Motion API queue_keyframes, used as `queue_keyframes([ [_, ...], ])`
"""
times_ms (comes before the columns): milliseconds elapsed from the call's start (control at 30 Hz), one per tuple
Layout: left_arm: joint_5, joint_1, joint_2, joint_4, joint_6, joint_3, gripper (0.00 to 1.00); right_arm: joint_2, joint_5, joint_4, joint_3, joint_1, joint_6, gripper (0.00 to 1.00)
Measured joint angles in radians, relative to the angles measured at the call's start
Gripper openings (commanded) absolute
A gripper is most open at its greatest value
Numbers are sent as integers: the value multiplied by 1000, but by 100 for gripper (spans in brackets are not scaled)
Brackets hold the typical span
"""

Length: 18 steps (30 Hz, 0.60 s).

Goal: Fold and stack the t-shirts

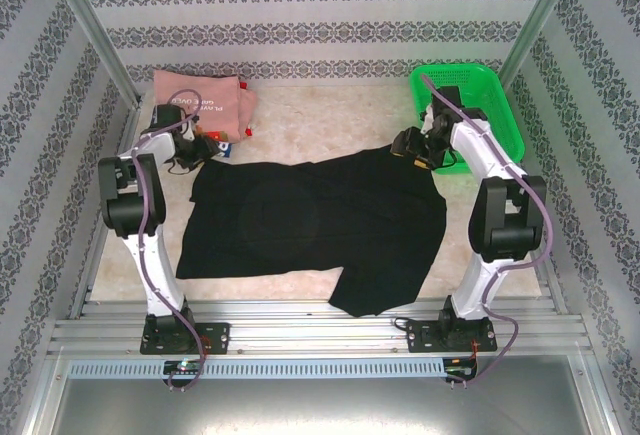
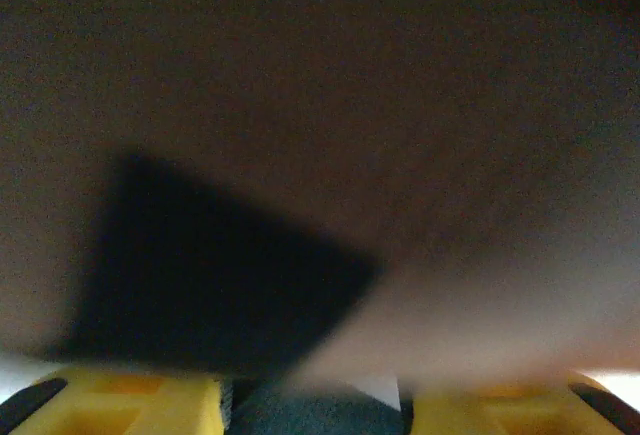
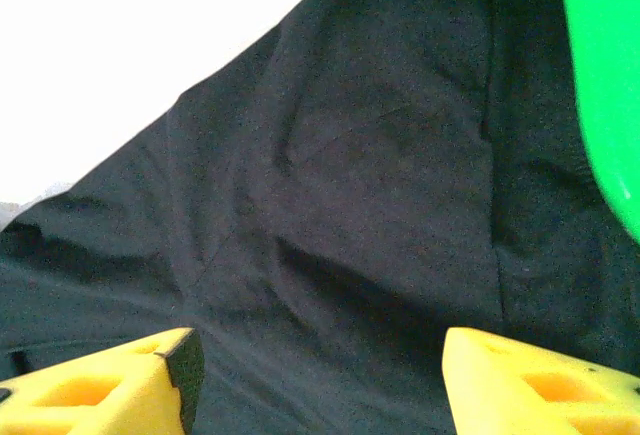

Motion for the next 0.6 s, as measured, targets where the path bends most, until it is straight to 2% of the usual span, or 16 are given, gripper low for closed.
queue_keyframes([
  [100, -12, -5, 8, -4, 11, 4, 38, 40, 8, -6, 34, 0, -3, 65],
  [167, -12, -5, 10, -8, 23, 6, 25, 63, 13, -12, 58, 0, -3, 65],
  [367, -13, -4, 3, -25, 58, 0, 1, 104, 29, -24, 122, 2, -3, 63],
  [600, -55, 40, -74, -49, 60, -42, 0, 137, 64, -43, 182, 16, -3, 62],
])
